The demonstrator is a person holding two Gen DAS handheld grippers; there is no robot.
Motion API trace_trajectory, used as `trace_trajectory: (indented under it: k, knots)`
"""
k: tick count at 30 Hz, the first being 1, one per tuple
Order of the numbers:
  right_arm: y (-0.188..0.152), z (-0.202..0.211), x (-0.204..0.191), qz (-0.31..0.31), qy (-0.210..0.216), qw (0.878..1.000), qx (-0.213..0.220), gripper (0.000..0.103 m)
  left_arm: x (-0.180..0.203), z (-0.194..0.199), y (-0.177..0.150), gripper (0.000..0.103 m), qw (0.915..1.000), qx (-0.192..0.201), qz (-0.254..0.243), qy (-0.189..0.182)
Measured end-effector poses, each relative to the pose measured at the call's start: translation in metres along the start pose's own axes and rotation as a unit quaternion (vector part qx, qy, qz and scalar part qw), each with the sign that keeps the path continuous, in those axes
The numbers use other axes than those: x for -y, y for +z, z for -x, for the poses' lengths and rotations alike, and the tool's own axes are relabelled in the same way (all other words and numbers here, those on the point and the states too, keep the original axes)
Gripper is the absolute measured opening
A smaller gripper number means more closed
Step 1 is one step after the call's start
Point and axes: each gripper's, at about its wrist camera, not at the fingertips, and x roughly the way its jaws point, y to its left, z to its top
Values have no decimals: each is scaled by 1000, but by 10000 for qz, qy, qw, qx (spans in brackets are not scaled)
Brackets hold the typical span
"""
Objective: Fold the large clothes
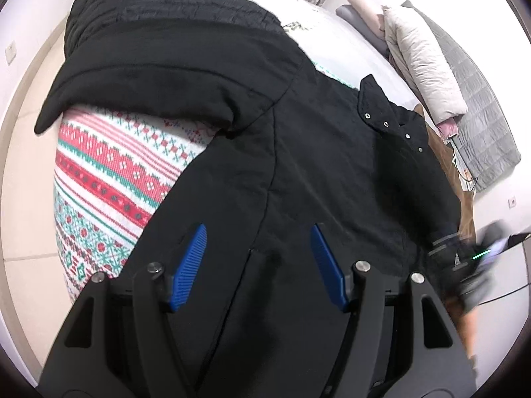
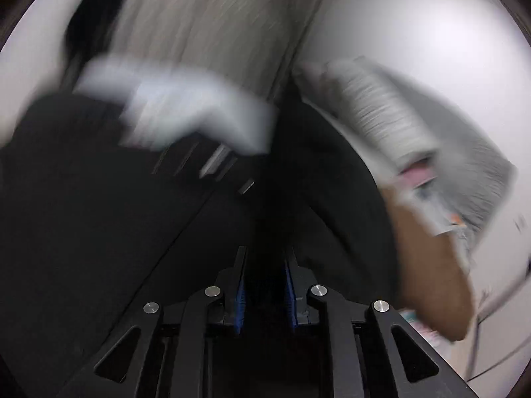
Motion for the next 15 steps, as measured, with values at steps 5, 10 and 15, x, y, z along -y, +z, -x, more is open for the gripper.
trace_trajectory:
  k: [5,10,15]
  knots:
    - [-7,-8,-66,1354,293,9898,-327,30,-7,4,2,66,10000,3,-13,-24]
    - [-2,-7,-26,549,1037,9925,-338,51,-7,1,2,66,10000,-61,61,-50]
    - [-11,2,-21,203,885,9959,-2,52,-1,2,0,66,9998,-82,81,-143]
